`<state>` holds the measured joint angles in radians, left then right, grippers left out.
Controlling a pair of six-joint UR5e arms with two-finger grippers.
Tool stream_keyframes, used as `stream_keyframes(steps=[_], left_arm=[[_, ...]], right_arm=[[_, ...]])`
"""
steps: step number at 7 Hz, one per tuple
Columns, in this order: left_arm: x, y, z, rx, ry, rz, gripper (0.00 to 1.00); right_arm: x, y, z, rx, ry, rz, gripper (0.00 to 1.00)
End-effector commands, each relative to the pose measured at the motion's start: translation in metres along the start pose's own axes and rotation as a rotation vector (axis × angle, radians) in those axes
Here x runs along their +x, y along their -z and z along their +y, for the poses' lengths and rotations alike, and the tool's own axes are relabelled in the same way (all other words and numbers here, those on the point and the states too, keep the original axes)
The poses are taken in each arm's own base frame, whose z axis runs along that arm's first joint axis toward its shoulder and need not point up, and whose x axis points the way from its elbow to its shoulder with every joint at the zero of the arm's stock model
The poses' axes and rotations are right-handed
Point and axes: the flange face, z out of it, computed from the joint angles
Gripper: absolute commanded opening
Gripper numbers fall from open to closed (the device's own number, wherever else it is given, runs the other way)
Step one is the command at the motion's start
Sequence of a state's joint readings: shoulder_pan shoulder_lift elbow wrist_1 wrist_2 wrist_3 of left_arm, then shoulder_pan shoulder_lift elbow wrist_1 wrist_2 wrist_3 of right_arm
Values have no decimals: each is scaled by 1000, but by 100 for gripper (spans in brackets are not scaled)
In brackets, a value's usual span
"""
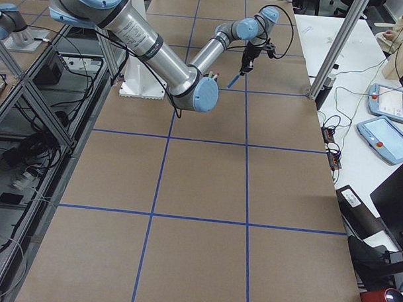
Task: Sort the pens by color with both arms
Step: 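Lift the blue marker out of the cup with the right gripper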
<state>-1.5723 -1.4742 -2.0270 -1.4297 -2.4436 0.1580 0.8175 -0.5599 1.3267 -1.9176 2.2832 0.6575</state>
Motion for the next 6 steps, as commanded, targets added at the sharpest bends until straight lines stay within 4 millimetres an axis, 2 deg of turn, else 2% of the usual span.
stream_keyframes(steps=[1,3,5,6], left_arm=[[0,0,0,1,-1,0,99],[0,0,-1,0,-1,-2,99],[0,0,-1,1,-1,0,99],[1,1,-1,2,-3,-2,99]], right_arm=[[3,-19,-27,-13,9,-20,9],[1,-28,-25,-34,9,-24,9],[8,-60,-16,-67,7,1,9],[11,-69,-14,-69,5,16,9]])
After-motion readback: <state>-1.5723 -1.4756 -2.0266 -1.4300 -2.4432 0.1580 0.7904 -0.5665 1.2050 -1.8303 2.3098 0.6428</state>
